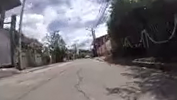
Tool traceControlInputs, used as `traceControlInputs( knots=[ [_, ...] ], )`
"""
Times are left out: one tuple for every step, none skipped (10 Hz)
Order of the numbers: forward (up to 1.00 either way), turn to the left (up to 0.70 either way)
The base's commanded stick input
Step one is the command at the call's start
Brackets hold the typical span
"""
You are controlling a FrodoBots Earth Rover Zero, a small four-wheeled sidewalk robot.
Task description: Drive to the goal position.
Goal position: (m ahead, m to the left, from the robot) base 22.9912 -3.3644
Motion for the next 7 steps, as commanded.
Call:
traceControlInputs(
  knots=[
    [0.70, 0.00],
    [0.70, 0.00],
    [0.65, 0.00],
    [0.53, 0.00],
    [0.50, 0.00],
    [0.50, 0.00],
    [0.50, 0.00]
  ],
)
